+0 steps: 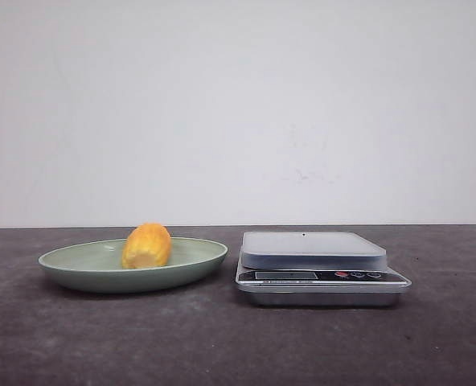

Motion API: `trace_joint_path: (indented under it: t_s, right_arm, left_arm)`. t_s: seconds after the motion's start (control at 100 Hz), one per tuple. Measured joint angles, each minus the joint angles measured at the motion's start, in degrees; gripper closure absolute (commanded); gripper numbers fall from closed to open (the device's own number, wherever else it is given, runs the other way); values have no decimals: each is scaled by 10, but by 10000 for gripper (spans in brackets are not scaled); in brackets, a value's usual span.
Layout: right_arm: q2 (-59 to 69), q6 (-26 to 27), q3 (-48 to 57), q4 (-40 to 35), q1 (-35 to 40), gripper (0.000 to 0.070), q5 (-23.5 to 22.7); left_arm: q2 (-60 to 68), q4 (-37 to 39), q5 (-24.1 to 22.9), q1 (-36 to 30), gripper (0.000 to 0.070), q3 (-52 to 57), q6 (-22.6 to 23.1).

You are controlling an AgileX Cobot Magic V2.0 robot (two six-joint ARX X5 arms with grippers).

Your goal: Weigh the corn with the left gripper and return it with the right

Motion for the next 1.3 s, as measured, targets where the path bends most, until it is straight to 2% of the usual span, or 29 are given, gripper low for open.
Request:
trace_joint_path:
  t_s: [0.15,0.32,0.35,0.38,0.43,0.44,0.47,0.51,0.6,0.83,0.99,1.3]
  right_arm:
    - [28,41,83,-19,0,699,3]
    - [117,56,191,-64,0,696,3]
    - [135,56,208,-73,0,677,-1]
    - [151,56,225,-77,0,626,-5]
    - [175,56,253,-78,0,491,-18]
    - [180,56,259,-79,0,436,-21]
    - [192,56,276,-80,0,339,-26]
    - [205,56,298,-82,1,278,-31]
    - [226,51,338,-86,7,279,-33]
    - [265,32,389,-107,28,279,-33]
    - [273,29,404,-116,38,279,-33]
    - [278,10,424,-150,46,270,-44]
  left_arm:
    - [13,3,13,-9,688,46,-33]
    - [87,10,14,-9,675,148,-57]
    - [107,8,17,-9,624,167,-57]
    - [127,5,25,-9,520,185,-56]
    - [160,2,43,-9,331,219,-54]
    - [166,2,47,-9,302,226,-54]
    - [185,2,58,-9,252,248,-52]
    - [210,-5,74,-9,257,279,-52]
    - [257,-35,99,-9,265,354,-49]
    - [346,-108,116,-10,265,480,-39]
    - [393,-160,119,-29,265,524,-34]
    - [477,-157,119,-119,264,530,-31]
